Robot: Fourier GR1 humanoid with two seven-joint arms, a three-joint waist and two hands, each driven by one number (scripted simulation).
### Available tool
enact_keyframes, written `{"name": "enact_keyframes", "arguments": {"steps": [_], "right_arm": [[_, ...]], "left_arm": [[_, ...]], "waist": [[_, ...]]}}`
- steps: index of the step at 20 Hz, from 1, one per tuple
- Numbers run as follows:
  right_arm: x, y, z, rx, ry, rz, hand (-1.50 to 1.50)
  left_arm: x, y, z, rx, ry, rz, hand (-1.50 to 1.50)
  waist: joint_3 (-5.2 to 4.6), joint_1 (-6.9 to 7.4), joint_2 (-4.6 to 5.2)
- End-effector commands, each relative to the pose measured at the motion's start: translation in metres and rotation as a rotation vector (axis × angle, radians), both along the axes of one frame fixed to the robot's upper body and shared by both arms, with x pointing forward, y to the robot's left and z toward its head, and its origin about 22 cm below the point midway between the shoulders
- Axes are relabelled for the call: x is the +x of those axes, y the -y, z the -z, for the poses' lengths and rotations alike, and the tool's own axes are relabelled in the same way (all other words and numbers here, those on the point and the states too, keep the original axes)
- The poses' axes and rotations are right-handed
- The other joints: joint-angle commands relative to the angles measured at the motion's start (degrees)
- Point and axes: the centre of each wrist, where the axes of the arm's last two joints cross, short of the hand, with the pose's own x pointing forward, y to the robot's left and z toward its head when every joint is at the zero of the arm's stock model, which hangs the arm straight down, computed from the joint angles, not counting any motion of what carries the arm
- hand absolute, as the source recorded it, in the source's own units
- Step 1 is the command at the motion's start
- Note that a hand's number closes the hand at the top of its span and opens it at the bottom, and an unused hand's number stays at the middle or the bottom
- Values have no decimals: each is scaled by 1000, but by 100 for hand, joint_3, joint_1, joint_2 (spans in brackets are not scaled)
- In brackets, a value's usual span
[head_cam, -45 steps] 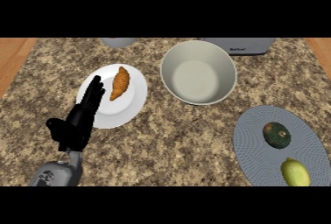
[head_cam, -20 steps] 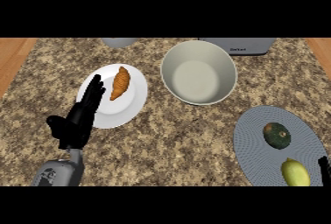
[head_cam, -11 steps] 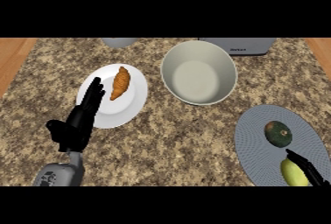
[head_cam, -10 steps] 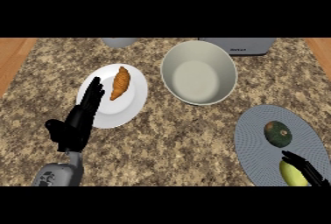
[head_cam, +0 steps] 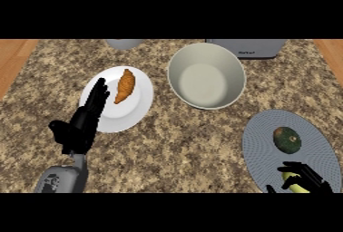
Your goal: Pick the lemon from the placemat and place it in the bowl
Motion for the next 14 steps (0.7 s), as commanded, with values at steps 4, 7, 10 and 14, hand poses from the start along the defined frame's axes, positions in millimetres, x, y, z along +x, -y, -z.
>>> {"name": "enact_keyframes", "arguments": {"steps": [4, 7, 10, 14], "right_arm": [[23, -5, -17, -197, -331, -777, 150], [31, -11, -32, -225, -434, -1076, 150], [39, -29, -49, -93, -422, -1273, 150], [56, -45, -87, -11, -286, -1433, 150]], "left_arm": [[7, 18, -11, 12, 35, 103, 0], [9, 30, -12, 12, 35, 149, 0], [7, 31, -6, 11, 25, 129, 0], [7, 30, -7, 7, 15, 94, 0]], "waist": [[19, 872, 226], [31, 1001, 231], [48, 805, 159], [61, 471, 68]]}}
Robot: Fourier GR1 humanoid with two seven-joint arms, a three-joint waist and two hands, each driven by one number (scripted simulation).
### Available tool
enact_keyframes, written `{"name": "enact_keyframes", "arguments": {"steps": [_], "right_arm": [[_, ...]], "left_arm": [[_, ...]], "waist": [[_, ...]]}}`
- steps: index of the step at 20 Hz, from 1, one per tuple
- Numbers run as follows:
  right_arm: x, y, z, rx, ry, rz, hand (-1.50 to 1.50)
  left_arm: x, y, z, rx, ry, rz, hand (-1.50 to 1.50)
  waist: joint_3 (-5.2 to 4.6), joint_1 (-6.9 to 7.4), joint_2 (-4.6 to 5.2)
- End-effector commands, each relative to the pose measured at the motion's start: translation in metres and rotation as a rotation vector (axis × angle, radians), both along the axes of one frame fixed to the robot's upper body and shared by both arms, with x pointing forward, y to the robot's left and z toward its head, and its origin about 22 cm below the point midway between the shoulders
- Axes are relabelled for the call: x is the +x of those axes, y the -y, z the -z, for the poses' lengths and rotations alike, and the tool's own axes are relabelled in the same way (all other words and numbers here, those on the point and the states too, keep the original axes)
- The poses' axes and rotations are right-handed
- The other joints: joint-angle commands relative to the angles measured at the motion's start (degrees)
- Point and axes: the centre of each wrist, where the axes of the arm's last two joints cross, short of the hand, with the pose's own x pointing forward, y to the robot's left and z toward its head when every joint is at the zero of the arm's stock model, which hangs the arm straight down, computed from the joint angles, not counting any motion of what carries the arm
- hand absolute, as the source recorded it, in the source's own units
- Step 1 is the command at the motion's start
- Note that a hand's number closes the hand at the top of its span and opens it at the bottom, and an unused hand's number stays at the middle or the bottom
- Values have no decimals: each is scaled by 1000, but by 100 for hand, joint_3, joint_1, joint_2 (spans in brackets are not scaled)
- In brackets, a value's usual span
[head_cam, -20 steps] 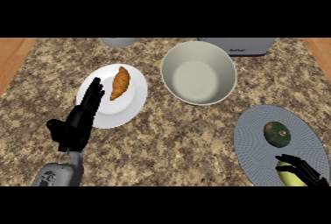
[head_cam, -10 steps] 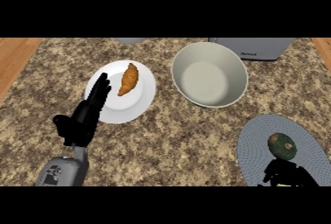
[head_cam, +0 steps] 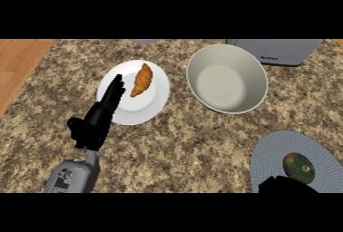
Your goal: Pick the lemon from the placemat and place it in the bowl
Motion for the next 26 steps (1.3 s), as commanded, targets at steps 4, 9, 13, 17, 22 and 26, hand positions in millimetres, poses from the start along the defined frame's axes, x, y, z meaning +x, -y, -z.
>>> {"name": "enact_keyframes", "arguments": {"steps": [4, 9, 13, 17, 22, 26], "right_arm": [[28, -17, -84, 288, -28, -390, 150], [51, -4, -166, 306, 21, -360, 150], [53, 3, -228, 286, 49, -320, 150], [67, -1, -272, 335, 34, -251, 150], [83, -33, -305, 312, 29, -170, 150], [121, -50, -312, 275, 14, -120, 150]], "left_arm": [[2, -13, 3, 5, -21, -64, 0], [-1, -22, 6, -3, -24, -97, 0], [-2, -33, 7, 12, -29, -127, 0], [-4, -27, 9, -3, -23, -97, 0], [-4, -12, -8, -16, -35, -98, 0], [-12, -22, 3, 4, -6, -78, 0]], "waist": [[49, -438, -66], [56, -551, -58], [62, -660, -74], [62, -574, -53], [69, -555, -59], [70, -518, -50]]}}
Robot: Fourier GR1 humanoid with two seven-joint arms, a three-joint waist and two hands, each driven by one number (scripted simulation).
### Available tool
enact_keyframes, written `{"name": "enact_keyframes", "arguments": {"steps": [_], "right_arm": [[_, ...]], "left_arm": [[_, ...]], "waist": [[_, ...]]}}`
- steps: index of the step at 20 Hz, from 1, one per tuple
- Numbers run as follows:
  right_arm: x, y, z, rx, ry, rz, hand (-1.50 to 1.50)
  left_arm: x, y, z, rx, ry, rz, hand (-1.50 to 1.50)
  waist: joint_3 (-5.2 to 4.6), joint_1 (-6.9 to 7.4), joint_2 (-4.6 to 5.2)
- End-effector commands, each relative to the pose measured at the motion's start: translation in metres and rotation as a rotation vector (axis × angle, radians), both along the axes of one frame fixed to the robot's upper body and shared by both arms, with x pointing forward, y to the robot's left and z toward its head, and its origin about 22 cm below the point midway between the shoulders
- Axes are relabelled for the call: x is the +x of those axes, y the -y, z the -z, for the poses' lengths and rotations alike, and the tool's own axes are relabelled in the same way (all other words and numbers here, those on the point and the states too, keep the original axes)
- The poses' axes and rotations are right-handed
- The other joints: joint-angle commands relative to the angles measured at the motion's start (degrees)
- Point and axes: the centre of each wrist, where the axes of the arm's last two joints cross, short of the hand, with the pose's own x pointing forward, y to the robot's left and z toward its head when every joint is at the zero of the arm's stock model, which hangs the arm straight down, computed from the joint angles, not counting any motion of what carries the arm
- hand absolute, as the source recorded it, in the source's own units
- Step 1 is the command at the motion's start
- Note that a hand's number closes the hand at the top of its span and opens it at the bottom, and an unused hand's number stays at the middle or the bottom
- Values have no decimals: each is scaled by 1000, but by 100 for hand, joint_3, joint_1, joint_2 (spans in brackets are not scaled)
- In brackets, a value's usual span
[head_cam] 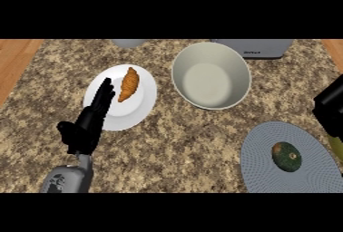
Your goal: Pick the lemon from the placemat and place it in the bowl
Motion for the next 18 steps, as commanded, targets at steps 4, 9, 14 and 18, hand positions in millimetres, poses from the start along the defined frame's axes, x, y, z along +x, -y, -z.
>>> {"name": "enact_keyframes", "arguments": {"steps": [4, 9, 14, 18], "right_arm": [[32, -47, -12, -82, 130, 141, 150], [64, -81, 22, -151, 266, 182, 150], [104, -88, 58, -161, 257, 259, 150], [123, -104, 93, -213, 299, 272, 150]], "left_arm": [[-2, -2, 6, -4, -5, -9, 0], [6, 11, 4, -17, -1, 9, 0], [11, -5, -5, -6, 12, -8, 0], [10, 13, -15, -2, 25, -3, 0]], "waist": [[4, 6, 9], [9, 34, 38], [12, 5, 39], [15, 23, 38]]}}
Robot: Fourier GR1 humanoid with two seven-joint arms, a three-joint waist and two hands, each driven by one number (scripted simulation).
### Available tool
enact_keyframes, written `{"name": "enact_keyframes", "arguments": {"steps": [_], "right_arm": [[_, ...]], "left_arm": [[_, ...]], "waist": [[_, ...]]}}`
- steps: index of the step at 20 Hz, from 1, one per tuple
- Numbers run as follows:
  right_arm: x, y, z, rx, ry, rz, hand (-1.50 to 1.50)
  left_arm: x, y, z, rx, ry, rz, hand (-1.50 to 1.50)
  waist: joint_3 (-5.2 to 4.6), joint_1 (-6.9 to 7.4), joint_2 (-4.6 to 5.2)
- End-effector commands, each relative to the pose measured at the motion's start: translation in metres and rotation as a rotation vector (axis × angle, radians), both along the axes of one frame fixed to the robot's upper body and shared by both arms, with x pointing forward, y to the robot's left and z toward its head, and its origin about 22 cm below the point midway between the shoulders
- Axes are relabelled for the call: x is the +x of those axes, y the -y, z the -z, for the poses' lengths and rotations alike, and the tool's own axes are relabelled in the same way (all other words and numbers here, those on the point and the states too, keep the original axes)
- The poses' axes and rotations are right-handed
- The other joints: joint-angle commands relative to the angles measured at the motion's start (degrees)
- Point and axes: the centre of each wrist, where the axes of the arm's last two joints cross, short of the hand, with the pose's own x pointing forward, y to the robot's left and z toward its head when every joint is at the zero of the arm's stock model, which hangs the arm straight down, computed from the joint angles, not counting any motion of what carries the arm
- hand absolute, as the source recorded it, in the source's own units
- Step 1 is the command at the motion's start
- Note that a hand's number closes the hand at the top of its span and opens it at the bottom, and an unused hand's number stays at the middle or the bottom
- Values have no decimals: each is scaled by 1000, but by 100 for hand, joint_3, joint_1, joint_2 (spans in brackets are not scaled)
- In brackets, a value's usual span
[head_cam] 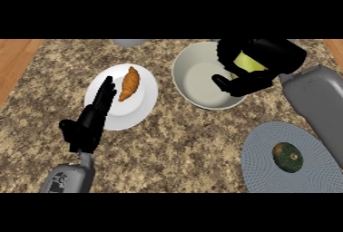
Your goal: Pick the lemon from the placemat and place it in the bowl
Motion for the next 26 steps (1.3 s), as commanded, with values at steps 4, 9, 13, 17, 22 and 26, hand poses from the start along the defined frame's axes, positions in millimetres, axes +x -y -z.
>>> {"name": "enact_keyframes", "arguments": {"steps": [4, 9, 13, 17, 22, 26], "right_arm": [[43, -15, 44, -71, -1, 41, 150], [53, -7, 90, -142, -162, 53, 150], [65, -17, 84, -239, -258, -32, -150], [68, -15, 94, -124, -308, -116, -150], [73, 6, 83, 114, -330, -164, -150], [80, 17, 61, 203, -382, -122, -150]], "left_arm": [[-8, -5, 3, 18, -24, 17, 0], [4, 7, -8, -7, 23, 8, 0], [1, 4, -6, -6, -2, 34, 0], [1, 14, -12, -3, 20, 25, 0], [5, 4, 0, 0, 7, 11, 0], [1, -13, -8, -1, 13, 8, 0]], "waist": [[3, 23, 4], [4, 79, 47], [4, 149, 53], [9, 167, 72], [10, 90, 87], [8, 125, 53]]}}
